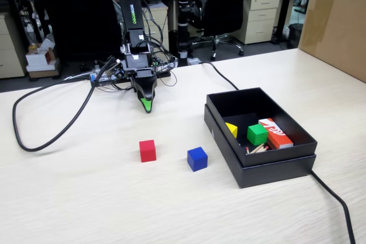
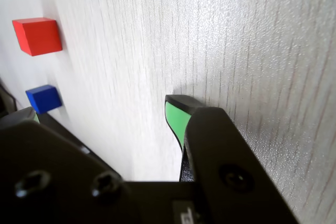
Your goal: Put the red cube on top of the blue cube
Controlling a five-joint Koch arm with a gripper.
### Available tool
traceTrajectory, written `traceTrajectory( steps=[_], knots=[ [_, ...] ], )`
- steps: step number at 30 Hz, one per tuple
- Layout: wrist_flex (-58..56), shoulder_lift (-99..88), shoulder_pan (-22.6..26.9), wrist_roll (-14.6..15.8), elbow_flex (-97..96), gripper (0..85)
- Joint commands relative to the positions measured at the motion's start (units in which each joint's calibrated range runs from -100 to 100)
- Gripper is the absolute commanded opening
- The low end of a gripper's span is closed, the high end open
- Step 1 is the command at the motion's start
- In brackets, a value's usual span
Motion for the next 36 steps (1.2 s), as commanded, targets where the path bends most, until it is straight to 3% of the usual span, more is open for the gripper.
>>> traceTrajectory(
  steps=[1,6,8,26,36],
  knots=[
    [-7.9,0.4,0.0,-0.8,4.3,47.6],
    [-11.1,1.5,0.5,-1.3,11.7,47.5],
    [-17.2,4.0,0.6,-1.3,19.0,47.5],
    [-44.1,41.1,-0.2,-1.5,68.3,44.7],
    [-44.9,60.6,-1.6,-1.7,81.5,44.5]
  ],
)
